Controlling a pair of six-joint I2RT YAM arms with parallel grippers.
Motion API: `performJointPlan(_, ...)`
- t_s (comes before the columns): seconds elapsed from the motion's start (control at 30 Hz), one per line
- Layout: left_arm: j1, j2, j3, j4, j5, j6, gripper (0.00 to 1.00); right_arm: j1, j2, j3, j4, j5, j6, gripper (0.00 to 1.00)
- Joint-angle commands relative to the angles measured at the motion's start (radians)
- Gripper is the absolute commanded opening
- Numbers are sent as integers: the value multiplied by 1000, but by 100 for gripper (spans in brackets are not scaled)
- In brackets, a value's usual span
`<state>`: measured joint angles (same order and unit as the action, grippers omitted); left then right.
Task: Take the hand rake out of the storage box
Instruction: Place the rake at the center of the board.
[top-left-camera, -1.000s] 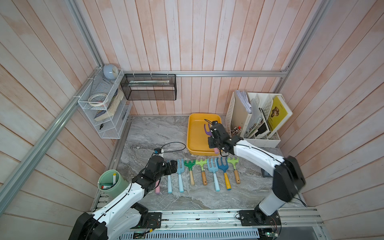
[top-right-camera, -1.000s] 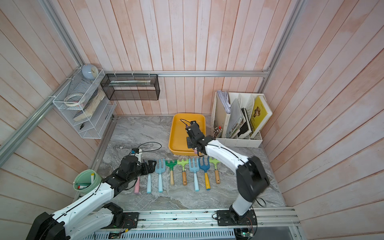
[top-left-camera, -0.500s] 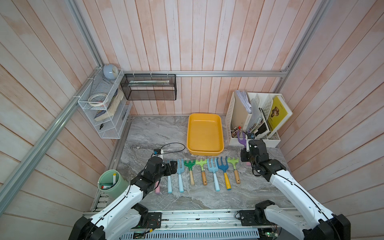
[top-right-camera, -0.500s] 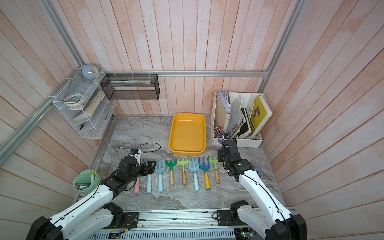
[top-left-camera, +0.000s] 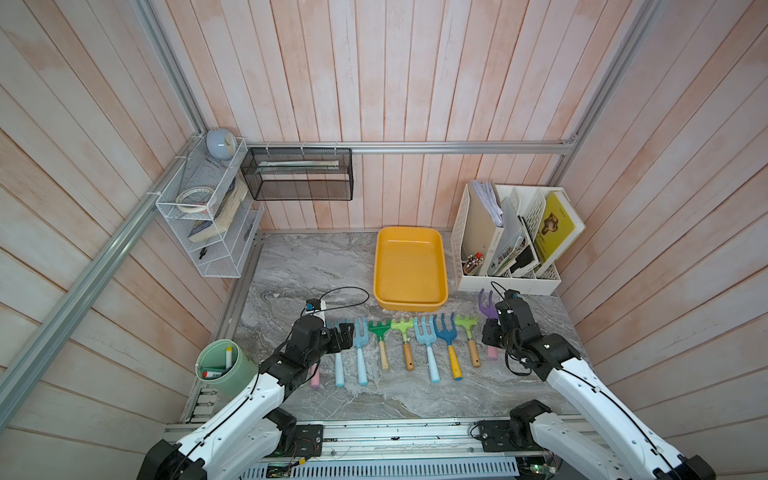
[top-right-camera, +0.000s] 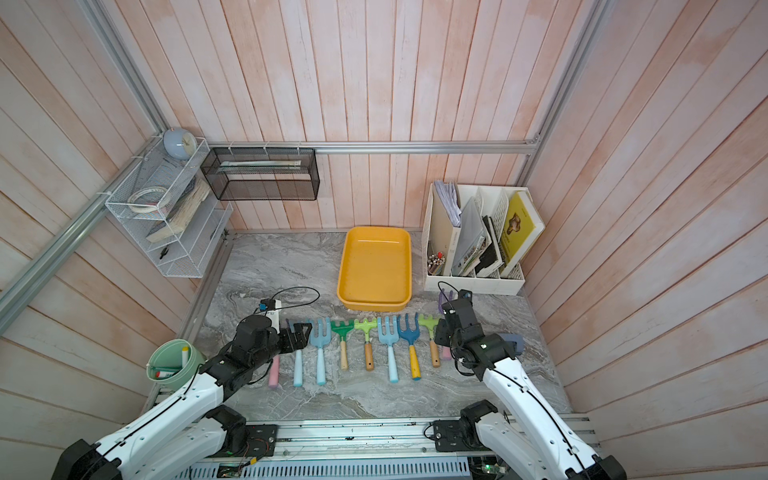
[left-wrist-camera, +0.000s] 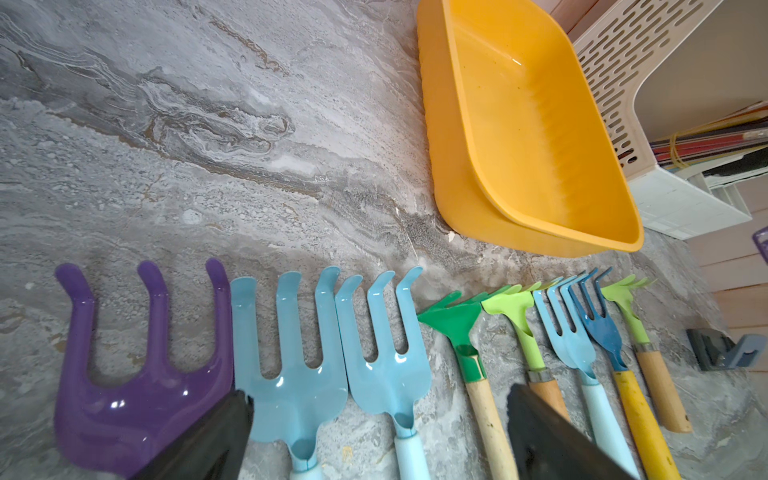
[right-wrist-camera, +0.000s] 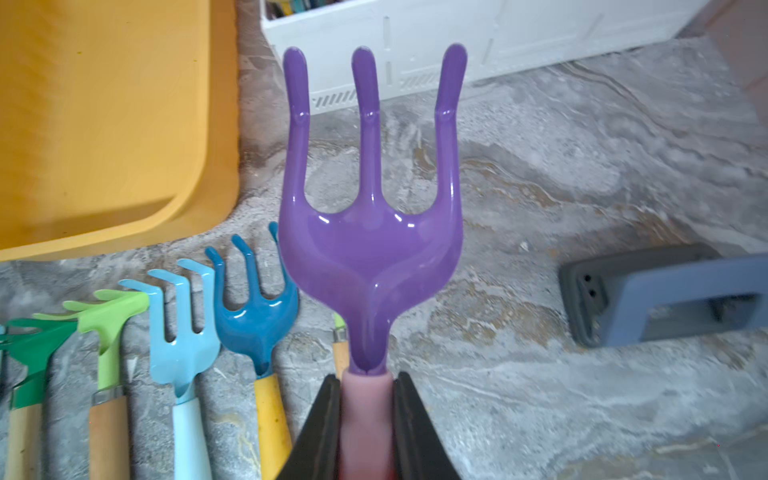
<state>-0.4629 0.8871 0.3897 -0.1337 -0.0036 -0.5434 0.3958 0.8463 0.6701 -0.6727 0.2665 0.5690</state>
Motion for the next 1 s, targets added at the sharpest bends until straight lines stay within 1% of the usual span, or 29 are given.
performJointPlan(0.0, 6, -8, -12, 20, 11, -3, 100, -6, 25, 24, -84, 65, 121, 0)
performJointPlan(0.13, 6, -9, -12, 21, 11, -3, 100, -17, 161, 35, -86, 56, 98, 0)
performJointPlan(0.27, 6, -20, -15, 19, 12, -4, 100, -45, 277, 24, -14, 52, 33, 0)
performJointPlan(0.43, 5, -21, -18, 22, 11, -4, 100, -93, 328, -22, 108, -7, -31, 1)
performJointPlan(0.5, 6, -18, -17, 24, 11, -4, 100, -131, 366, -21, 126, -52, -55, 2)
performJointPlan(0.63, 6, -16, -17, 22, 10, -5, 100, -178, 416, -17, 150, -89, -76, 6)
performJointPlan(0.73, 5, -22, -17, 19, 8, -4, 100, -215, 449, -25, 168, -114, -85, 6)
performJointPlan(0.8, 6, -24, -17, 20, 8, -5, 100, -224, 473, -36, 187, -145, -96, 11)
performJointPlan(0.87, 6, -25, -18, 19, 7, -5, 100, -223, 498, -32, 181, -141, -94, 17)
performJointPlan(0.93, 6, -25, -18, 19, 7, -6, 100, -225, 515, -23, 173, -135, -91, 19)
performJointPlan(0.97, 5, -24, -18, 19, 6, -6, 100, -229, 519, -17, 171, -138, -95, 25)
